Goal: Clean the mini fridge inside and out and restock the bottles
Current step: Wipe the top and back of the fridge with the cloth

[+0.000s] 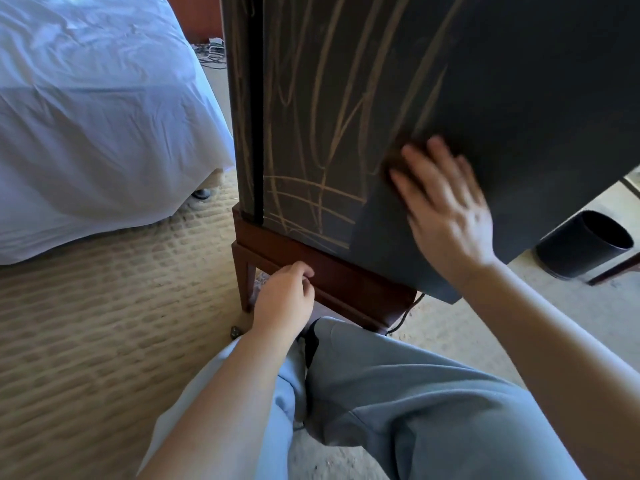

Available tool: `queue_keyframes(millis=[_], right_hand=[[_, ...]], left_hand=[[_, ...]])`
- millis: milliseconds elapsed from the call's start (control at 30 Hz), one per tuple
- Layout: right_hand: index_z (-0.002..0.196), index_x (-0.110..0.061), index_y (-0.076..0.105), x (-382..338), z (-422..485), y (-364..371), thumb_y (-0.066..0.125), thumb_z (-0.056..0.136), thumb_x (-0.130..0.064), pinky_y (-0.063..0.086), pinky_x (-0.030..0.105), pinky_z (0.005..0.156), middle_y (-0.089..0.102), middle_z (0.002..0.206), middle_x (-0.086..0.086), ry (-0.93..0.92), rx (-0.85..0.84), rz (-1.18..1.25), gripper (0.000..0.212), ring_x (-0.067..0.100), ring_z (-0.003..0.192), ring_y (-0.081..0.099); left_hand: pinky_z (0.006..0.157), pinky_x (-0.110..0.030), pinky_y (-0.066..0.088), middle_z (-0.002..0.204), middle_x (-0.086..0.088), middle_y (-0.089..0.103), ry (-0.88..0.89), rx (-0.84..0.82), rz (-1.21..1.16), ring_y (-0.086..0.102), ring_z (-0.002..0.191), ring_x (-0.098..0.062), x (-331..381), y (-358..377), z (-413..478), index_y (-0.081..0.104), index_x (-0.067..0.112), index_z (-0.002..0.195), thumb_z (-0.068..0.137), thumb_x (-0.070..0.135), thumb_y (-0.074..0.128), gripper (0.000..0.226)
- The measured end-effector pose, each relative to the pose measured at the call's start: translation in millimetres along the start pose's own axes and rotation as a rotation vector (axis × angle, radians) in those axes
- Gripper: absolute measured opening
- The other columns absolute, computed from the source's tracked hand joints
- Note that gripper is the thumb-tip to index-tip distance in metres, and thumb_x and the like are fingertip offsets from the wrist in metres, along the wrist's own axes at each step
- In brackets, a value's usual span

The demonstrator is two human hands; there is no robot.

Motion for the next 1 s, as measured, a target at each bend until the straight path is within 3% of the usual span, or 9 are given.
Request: queue_keyframes(millis=[133, 333, 467, 600, 700, 833, 1000], right_hand=[[0.131, -0.011, 0.058, -7, 17, -1, 0.053, 0.089, 0.001, 0.022, 0.039, 0.118, 0.046, 0.143, 0.012, 0.17, 0.124, 0.006, 0.044, 0.032, 0.139, 0.03], [0.137, -0.011, 0.052, -51, -51, 67, 0.038, 0.097, 0.003, 0.02, 0.039, 0.118, 0.037, 0.151, 0.004, -0.08, -0.095, 0.067, 0.045, 0.025, 0.144, 0.027], [0.133, -0.009, 0.056, -74, -91, 104, 0.031, 0.098, -0.002, 0.027, 0.038, 0.115, 0.043, 0.148, 0.002, -0.268, -0.243, 0.044, 0.043, 0.021, 0.14, 0.034], [0.132, -0.009, 0.058, -82, -102, 115, 0.031, 0.097, -0.005, 0.024, 0.039, 0.115, 0.043, 0.149, 0.002, -0.315, -0.331, 0.015, 0.044, 0.022, 0.14, 0.035], [0.127, -0.011, 0.061, -81, -97, 104, 0.025, 0.101, -0.004, 0.029, 0.038, 0.112, 0.047, 0.146, 0.002, -0.292, -0.329, 0.02, 0.046, 0.022, 0.138, 0.039], [0.129, -0.01, 0.06, -50, -64, 61, 0.02, 0.103, -0.002, 0.031, 0.039, 0.111, 0.047, 0.145, 0.004, -0.246, -0.283, 0.03, 0.049, 0.024, 0.137, 0.038], [0.135, -0.008, 0.054, 12, 31, -21, 0.02, 0.101, 0.0, 0.024, 0.041, 0.117, 0.044, 0.147, 0.009, -0.129, -0.083, -0.015, 0.049, 0.029, 0.141, 0.031]], left_hand=[[0.067, -0.018, 0.033, 0.116, 0.003, 0.06, 0.005, 0.034, 0.005, 0.055, 0.104, -0.013, 2, 0, -1, 0.057, 0.02, 0.119, 0.095, 0.015, 0.047, 0.027], [0.068, -0.023, 0.038, 0.111, 0.0, 0.06, 0.03, 0.05, -0.014, 0.056, 0.1, -0.018, -9, 7, 13, 0.059, 0.018, 0.116, 0.091, 0.014, 0.049, 0.026], [0.075, -0.033, 0.047, 0.109, -0.001, 0.062, 0.025, 0.079, -0.029, 0.058, 0.096, -0.021, -15, 8, 21, 0.061, 0.018, 0.111, 0.09, 0.014, 0.049, 0.024], [0.071, -0.026, 0.042, 0.109, 0.001, 0.063, 0.046, 0.088, -0.025, 0.058, 0.097, -0.019, -16, 9, 21, 0.061, 0.019, 0.11, 0.091, 0.014, 0.049, 0.024], [0.067, -0.022, 0.037, 0.109, 0.005, 0.062, 0.073, 0.063, 0.023, 0.057, 0.096, -0.016, -18, 8, 12, 0.06, 0.021, 0.111, 0.091, 0.016, 0.05, 0.023], [0.076, -0.029, 0.05, 0.106, 0.004, 0.062, 0.091, 0.031, 0.012, 0.058, 0.097, -0.015, -17, -14, -4, 0.06, 0.022, 0.11, 0.09, 0.016, 0.054, 0.022], [0.076, -0.022, 0.048, 0.103, 0.008, 0.059, 0.211, 0.116, 0.037, 0.058, 0.093, -0.01, 12, -67, -11, 0.06, 0.023, 0.112, 0.091, 0.017, 0.055, 0.022]])
Point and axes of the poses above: each hand's wrist, its own z-axis towards the middle knuckle, its own y-axis out of the palm, x = y × z, the point moved 1 cm from there along z, towards the middle knuckle
